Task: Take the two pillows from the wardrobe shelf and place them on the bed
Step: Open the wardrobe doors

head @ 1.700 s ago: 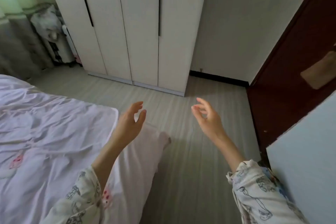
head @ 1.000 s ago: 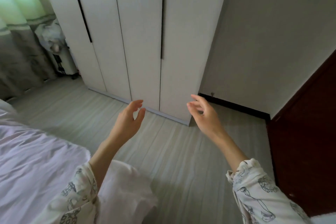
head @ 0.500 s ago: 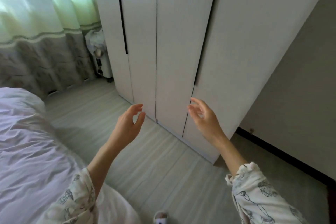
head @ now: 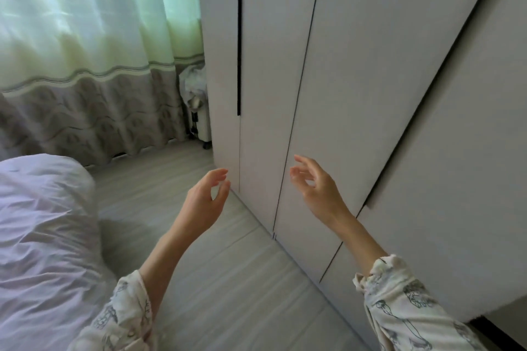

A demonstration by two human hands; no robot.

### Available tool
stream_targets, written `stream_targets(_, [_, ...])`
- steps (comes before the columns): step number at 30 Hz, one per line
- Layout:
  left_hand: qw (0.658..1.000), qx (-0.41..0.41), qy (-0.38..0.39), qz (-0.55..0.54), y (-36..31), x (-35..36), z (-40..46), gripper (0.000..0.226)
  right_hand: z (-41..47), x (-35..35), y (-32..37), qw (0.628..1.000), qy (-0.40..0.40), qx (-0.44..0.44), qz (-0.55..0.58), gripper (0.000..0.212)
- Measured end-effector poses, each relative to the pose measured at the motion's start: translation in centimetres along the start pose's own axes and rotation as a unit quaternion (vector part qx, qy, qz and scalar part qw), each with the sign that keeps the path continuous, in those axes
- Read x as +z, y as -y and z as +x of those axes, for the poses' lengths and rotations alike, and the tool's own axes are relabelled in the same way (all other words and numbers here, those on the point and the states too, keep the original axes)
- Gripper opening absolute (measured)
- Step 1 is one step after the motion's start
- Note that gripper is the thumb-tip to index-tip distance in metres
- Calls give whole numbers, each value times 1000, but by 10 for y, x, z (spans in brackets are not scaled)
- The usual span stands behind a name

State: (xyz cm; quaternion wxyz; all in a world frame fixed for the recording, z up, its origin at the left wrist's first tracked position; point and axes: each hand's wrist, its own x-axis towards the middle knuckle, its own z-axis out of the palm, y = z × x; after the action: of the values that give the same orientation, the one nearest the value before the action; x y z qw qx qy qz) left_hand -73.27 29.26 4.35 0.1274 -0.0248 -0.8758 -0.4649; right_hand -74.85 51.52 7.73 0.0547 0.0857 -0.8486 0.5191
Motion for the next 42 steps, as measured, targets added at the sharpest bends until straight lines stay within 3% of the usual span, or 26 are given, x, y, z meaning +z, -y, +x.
stream_targets(11, [996, -37, -58, 57, 65, -25, 166, 37, 213, 75, -19, 994, 86, -51, 33, 42])
stream_targets(24, [989, -87, -105, 52, 146, -74, 357, 32, 443, 167, -7, 991, 114, -63, 34, 39])
stream_targets(29, [994, -77, -69, 37, 193, -94, 448, 31, 513, 205, -11, 995, 81, -52, 26, 39])
stream_targets(37, [998, -8, 59, -6, 251, -125, 596, 30, 603, 249, -16, 997, -65, 38, -13, 38])
stream_targets(42, [994, 40, 92, -42, 258, -123, 679, 28, 641, 245, -7, 985, -114, 29, -127, 43])
